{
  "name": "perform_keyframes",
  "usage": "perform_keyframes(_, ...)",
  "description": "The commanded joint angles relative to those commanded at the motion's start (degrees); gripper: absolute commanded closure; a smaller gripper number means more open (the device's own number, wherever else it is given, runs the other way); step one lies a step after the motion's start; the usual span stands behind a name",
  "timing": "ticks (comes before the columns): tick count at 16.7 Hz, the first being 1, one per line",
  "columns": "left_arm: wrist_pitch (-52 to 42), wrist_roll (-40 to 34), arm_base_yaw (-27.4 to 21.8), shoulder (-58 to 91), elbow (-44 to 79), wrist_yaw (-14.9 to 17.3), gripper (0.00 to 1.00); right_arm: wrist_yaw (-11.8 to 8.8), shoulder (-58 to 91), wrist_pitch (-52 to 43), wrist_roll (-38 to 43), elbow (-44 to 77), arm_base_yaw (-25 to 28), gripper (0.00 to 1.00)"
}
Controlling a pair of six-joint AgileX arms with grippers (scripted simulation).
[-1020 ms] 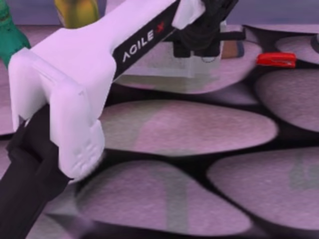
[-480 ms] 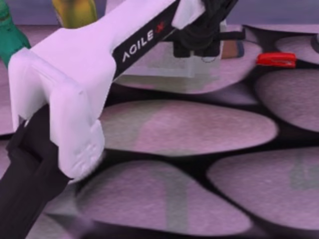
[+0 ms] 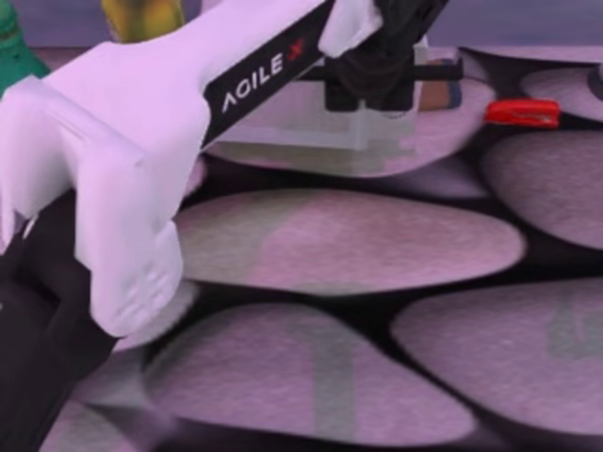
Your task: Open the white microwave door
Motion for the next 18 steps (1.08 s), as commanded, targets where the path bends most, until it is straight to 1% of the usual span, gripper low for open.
perform_keyframes(5,3.0,1.5,0.2,-3.1,-5.9,0.5,1.00,0.0,0.0,0.0,0.0,0.0,0.0,0.00)
perform_keyframes(18,3.0,1.5,0.2,-3.1,-5.9,0.5,1.00,0.0,0.0,0.0,0.0,0.0,0.0,0.00)
